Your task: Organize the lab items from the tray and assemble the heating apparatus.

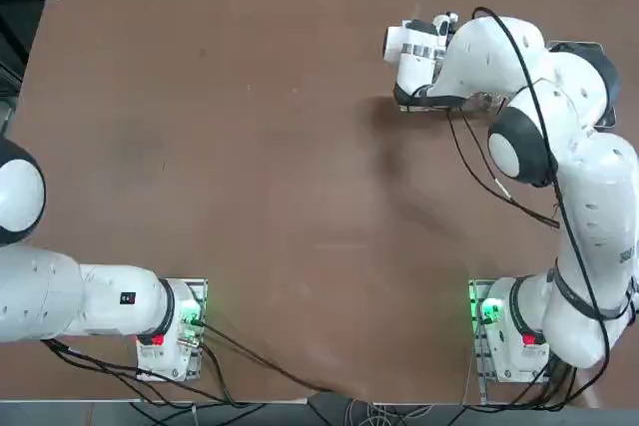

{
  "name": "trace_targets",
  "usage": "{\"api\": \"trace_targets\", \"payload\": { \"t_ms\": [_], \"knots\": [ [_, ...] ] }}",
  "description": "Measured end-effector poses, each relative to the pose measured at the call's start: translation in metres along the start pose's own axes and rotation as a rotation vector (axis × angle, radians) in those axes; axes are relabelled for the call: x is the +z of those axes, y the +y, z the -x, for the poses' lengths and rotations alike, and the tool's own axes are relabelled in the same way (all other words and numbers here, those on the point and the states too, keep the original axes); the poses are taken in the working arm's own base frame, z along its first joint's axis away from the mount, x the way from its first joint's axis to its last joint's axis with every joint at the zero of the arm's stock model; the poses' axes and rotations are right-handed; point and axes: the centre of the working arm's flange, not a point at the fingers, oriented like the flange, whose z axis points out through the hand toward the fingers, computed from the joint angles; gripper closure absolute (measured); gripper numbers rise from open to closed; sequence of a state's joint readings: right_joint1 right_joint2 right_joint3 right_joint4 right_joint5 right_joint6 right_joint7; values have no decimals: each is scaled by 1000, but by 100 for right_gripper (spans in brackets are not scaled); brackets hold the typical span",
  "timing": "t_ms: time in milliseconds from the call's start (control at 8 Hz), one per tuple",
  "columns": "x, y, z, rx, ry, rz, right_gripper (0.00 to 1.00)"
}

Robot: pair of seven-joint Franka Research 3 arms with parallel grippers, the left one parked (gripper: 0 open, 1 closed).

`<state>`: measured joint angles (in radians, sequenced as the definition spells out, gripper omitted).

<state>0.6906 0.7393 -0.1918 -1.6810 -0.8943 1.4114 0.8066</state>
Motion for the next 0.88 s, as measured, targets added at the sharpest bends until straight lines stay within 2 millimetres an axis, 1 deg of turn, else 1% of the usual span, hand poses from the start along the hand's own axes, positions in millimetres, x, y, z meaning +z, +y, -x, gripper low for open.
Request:
{"api": "trace_targets", "payload": {
  "t_ms": [500, 875],
  "knots": [
    [-2, 0, 1, 0, 3, 0, 91],
    [-2, -1, 1, -1, 0, -3, 86]
  ]
}}
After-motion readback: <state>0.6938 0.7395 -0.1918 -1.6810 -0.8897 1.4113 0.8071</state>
